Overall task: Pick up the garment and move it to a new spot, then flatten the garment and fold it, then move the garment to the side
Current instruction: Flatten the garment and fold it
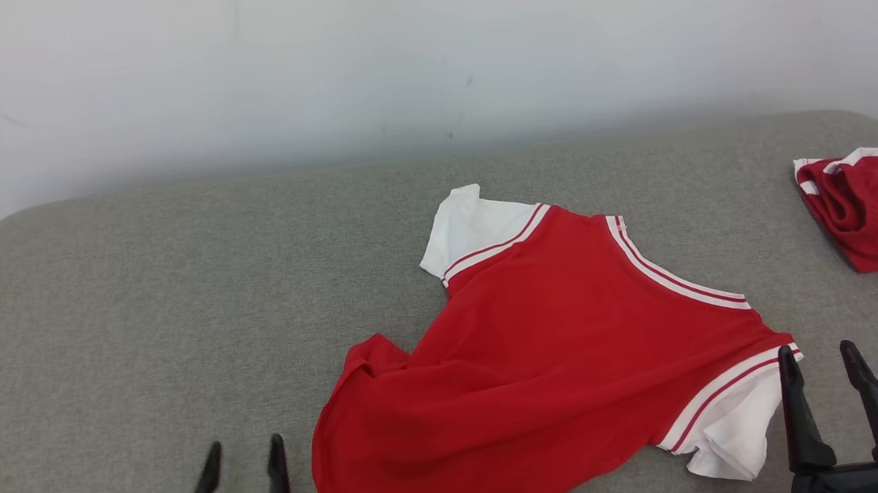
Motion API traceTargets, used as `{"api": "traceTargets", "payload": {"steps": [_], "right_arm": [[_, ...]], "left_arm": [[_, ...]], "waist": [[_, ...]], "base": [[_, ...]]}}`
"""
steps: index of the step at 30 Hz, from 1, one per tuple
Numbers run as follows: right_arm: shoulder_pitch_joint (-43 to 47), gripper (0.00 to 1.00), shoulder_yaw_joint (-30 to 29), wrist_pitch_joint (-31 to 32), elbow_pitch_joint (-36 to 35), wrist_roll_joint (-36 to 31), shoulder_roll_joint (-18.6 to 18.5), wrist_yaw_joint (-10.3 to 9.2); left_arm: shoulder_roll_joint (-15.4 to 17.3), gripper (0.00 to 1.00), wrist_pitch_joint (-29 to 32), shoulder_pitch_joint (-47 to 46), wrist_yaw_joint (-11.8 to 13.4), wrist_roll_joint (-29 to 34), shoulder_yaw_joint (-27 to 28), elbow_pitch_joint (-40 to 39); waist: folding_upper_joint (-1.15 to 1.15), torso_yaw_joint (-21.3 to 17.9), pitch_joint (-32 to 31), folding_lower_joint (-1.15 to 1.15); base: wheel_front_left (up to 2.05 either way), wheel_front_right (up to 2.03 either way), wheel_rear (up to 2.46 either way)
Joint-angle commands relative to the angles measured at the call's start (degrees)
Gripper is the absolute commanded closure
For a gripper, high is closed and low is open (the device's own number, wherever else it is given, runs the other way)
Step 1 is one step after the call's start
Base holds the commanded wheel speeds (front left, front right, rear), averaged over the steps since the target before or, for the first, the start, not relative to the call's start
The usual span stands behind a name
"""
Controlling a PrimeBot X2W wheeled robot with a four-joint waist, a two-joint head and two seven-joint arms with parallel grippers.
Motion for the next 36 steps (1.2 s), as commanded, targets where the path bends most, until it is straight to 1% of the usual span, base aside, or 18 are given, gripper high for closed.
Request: {"api": "traceTargets", "payload": {"steps": [1,8,13,24,25,26,27,29,31,36], "right_arm": [[0.4,0.00,0.3,-0.2,-0.2,-0.3,0.3,-0.16],[-0.4,0.00,2.3,-0.2,-0.5,-1.0,0.3,-0.16],[-1.0,0.00,3.6,-0.2,-0.1,-0.9,0.8,-0.16],[-2.0,0.00,6.2,-0.2,0.9,-1.2,1.7,-0.16],[-2.1,0.00,6.2,-0.2,1.0,-1.2,1.7,-0.16],[-2.1,0.00,6.3,-0.2,1.0,-1.2,1.7,-0.16],[-2.2,0.00,6.4,-0.2,1.0,-1.1,1.8,-0.16],[-2.3,0.00,6.4,-0.2,1.1,-1.1,1.7,-0.16],[-2.4,0.00,6.4,-0.2,1.1,-1.1,1.6,-0.16],[-3.0,0.00,5.8,-0.2,0.9,-1.1,1.5,-0.16]], "left_arm": [[0.0,0.00,-0.2,0.4,-0.3,0.3,-0.7,1.1],[0.2,0.00,-0.2,-1.5,-0.3,-0.2,-4.9,9.5],[0.5,0.00,-0.2,-2.5,-0.4,-1.7,-8.5,14.4],[0.3,0.00,-0.2,-5.9,-0.3,-3.7,-9.3,23.0],[0.3,0.34,-0.2,-6.3,-0.3,-4.0,-9.7,23.6],[0.2,0.75,-0.2,-6.7,-0.3,-4.3,-10.1,24.1],[0.2,1.00,-0.2,-7.2,-0.3,-4.5,-10.6,24.5],[0.2,1.00,-0.2,-8.4,-0.3,-4.9,-11.5,24.9],[0.7,1.00,-0.2,-9.8,-0.3,-5.2,-11.2,23.5],[2.5,1.00,-0.2,-12.5,-0.3,-4.4,-9.3,17.7]], "waist": [[0.00,-0.5,0.4,0.00],[0.00,-1.4,1.4,0.00],[0.00,-1.7,2.2,0.00],[0.00,-2.3,3.3,0.00],[0.00,-2.3,3.4,0.00],[0.00,-2.3,3.4,0.00],[0.00,-2.4,3.4,0.00],[0.00,-2.4,3.5,0.00],[0.00,-2.5,3.6,0.00],[0.00,-2.4,3.9,0.00]], "base": [[0.00,0.00,0.00],[0.00,0.00,0.00],[0.00,0.00,0.00],[0.00,0.00,0.00],[0.00,0.00,0.00],[0.00,0.00,0.00],[0.00,0.00,0.00],[0.00,0.00,0.00],[0.00,0.00,0.00],[0.00,0.00,0.00]]}}
